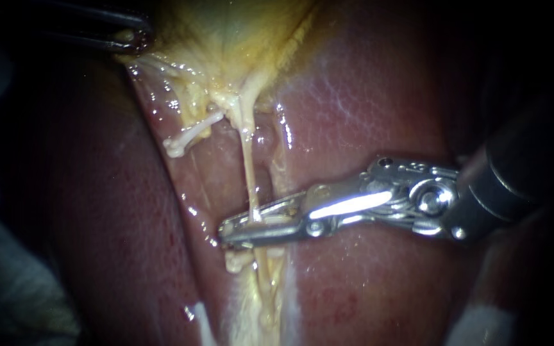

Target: Going back first clip right tube

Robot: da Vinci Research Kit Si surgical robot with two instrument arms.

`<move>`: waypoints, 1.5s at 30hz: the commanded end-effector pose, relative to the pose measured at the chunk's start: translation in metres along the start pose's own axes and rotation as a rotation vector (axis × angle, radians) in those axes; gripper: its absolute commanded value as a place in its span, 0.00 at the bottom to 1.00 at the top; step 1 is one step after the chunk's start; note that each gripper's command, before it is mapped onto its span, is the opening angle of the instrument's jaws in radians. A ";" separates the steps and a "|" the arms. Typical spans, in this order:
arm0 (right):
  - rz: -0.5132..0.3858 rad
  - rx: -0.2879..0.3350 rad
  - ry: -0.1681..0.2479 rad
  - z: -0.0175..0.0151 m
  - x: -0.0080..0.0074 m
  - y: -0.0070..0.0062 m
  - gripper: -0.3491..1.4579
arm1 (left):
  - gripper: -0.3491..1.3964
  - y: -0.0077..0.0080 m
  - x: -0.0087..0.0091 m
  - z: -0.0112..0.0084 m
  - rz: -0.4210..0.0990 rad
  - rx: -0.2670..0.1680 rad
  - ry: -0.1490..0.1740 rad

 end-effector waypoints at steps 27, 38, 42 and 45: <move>-0.097 -0.156 -0.015 0.0007 -0.0012 0.0037 0.46 | 0.00 0.0000 0.0000 0.0000 0.000 0.000 0.000; -0.001 -0.160 0.026 0.0001 -0.0011 0.0047 0.44 | 0.00 0.0000 0.0000 -0.0001 0.000 0.000 0.000; 0.068 -0.156 0.044 0.0001 -0.0014 0.0053 0.44 | 0.00 0.0000 0.0000 -0.0001 0.000 0.000 0.000; 0.066 -0.154 0.045 0.0001 -0.0015 0.0054 0.45 | 0.00 0.0000 0.0000 -0.0001 0.000 0.000 0.000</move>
